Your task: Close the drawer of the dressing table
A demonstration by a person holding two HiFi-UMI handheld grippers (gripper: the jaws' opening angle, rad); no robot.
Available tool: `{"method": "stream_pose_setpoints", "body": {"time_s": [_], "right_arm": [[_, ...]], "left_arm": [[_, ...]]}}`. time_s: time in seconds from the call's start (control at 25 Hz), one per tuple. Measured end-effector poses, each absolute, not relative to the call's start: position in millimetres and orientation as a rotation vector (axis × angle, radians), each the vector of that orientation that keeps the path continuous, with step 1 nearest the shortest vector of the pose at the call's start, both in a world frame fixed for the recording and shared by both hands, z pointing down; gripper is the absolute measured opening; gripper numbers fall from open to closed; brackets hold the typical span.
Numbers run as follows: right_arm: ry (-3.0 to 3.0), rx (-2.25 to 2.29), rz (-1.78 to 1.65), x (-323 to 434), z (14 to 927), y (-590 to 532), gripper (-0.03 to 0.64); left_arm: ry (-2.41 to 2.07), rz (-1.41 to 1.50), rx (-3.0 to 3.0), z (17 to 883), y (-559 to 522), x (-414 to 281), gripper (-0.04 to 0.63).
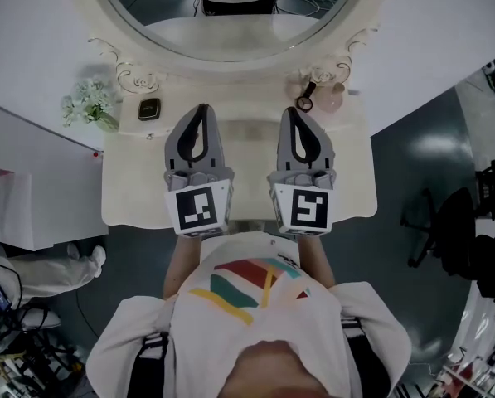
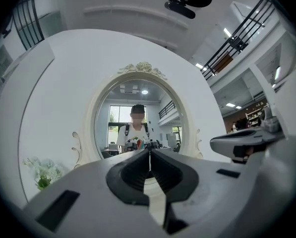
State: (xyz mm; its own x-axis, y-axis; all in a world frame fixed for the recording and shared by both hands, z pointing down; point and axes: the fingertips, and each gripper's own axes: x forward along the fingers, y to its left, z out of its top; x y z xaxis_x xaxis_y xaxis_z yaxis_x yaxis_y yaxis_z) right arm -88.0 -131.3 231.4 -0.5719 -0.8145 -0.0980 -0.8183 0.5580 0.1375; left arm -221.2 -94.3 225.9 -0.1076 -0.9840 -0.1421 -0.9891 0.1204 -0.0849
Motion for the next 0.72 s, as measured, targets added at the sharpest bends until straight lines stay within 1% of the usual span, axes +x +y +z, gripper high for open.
{"method": "stream_pose_setpoints", "body": {"time_s": [0.28,0.72], "right_arm": [[2.814,-1.366,0.248,-107,230,-118,0.000],[2.831,-1.327,0.254,-117,230,-116,0.000]], "left_arm": [[2.272,-0.002,-1.992,226,-82,-225,0.009],[2.267,0.008,-1.979,222,-82,-227,0.009]]}}
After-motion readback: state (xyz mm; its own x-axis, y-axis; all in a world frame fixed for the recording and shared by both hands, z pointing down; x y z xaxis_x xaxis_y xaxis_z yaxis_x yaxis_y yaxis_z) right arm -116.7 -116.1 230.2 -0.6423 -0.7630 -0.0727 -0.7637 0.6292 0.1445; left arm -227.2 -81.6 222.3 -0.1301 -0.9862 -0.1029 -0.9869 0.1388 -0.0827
